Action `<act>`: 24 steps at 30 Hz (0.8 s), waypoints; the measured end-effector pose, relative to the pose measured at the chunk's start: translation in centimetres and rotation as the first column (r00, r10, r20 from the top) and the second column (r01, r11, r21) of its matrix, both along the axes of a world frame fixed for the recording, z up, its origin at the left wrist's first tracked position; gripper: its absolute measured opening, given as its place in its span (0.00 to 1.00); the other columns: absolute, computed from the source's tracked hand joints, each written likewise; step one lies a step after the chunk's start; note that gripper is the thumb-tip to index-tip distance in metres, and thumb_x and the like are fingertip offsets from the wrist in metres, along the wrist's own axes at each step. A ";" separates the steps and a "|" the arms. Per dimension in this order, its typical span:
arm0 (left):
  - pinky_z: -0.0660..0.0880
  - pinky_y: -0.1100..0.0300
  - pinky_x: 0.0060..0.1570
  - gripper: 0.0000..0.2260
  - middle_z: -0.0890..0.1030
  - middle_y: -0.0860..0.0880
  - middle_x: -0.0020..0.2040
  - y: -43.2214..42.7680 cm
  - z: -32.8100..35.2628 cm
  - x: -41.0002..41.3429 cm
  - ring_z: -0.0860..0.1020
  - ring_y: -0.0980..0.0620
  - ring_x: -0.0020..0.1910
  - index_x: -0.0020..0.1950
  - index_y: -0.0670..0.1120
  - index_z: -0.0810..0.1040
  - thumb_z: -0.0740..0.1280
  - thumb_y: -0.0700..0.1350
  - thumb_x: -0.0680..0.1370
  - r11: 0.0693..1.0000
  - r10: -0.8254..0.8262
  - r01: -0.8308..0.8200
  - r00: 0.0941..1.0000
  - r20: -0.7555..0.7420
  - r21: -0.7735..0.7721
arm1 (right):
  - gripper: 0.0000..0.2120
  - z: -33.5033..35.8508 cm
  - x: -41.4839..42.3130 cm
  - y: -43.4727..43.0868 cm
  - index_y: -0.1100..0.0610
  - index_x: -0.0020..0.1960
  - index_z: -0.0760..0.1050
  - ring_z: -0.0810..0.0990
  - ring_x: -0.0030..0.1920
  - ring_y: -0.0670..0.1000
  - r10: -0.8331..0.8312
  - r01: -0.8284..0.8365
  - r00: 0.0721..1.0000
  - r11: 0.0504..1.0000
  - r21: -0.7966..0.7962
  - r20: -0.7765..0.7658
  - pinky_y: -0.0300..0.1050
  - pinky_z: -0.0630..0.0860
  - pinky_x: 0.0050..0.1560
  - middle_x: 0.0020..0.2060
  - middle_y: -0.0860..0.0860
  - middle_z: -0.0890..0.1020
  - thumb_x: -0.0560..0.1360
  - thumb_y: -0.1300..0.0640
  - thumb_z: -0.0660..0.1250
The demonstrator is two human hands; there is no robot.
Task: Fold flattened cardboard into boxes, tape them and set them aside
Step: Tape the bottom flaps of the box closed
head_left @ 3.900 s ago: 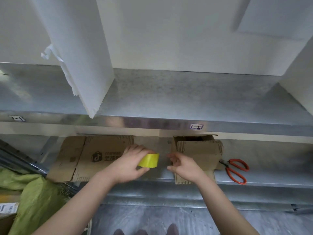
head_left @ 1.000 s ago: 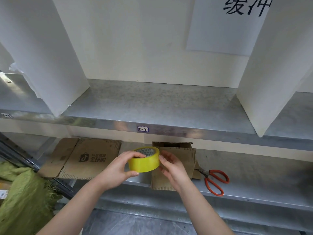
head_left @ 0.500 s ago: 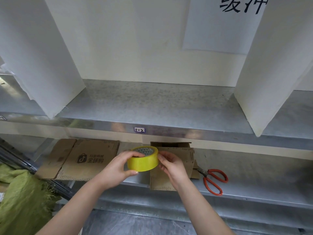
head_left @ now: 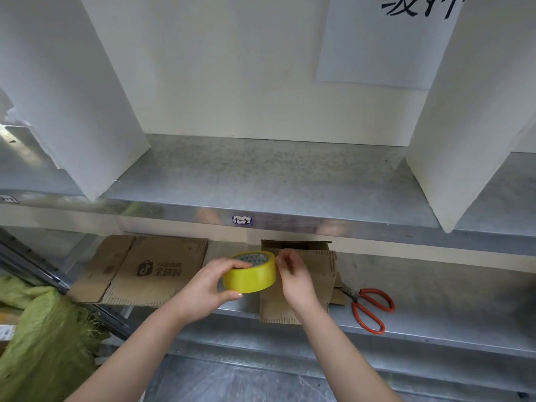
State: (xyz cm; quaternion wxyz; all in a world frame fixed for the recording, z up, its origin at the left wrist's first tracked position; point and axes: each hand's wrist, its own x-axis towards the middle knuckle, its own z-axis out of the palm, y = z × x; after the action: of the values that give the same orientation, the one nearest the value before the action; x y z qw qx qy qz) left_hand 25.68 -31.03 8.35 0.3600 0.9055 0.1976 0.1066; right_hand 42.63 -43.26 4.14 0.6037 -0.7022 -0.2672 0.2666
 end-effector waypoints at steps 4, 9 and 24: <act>0.60 0.76 0.60 0.31 0.73 0.65 0.61 0.3 -0.3 0.4 0.67 0.67 0.63 0.60 0.76 0.66 0.76 0.47 0.70 0.999 0.017 -0.016 1.000 -0.004 0.050 | 0.12 0.7 0.0 0.3 0.49 0.42 0.67 0.72 0.35 0.42 -0.048 0.050 0.989 0.999 -0.010 0.142 0.31 0.67 0.36 0.35 0.46 0.75 0.81 0.62 0.59; 0.61 0.76 0.60 0.27 0.73 0.65 0.62 1.3 0.1 1.1 0.68 0.70 0.63 0.60 0.72 0.68 0.75 0.48 0.71 0.997 0.038 -0.038 0.999 0.007 0.060 | 0.13 1.0 0.3 -0.1 0.49 0.42 0.64 0.68 0.32 0.42 -0.028 0.027 0.966 1.000 0.005 0.256 0.32 0.65 0.35 0.34 0.46 0.71 0.81 0.65 0.58; 0.63 0.69 0.65 0.25 0.73 0.62 0.65 1.7 0.4 1.6 0.68 0.66 0.66 0.67 0.61 0.69 0.73 0.51 0.73 1.000 0.016 -0.015 0.999 -0.044 0.021 | 0.14 0.7 1.9 -0.4 0.55 0.49 0.71 0.79 0.41 0.46 -0.028 0.038 0.982 0.998 0.050 -0.187 0.37 0.75 0.45 0.38 0.49 0.80 0.71 0.63 0.74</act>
State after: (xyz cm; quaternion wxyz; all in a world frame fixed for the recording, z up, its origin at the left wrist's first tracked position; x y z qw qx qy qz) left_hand 27.33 -29.37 8.79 0.3454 0.9097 0.2115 0.0912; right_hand 44.56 -43.65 4.81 0.6489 -0.6621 -0.2050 0.3138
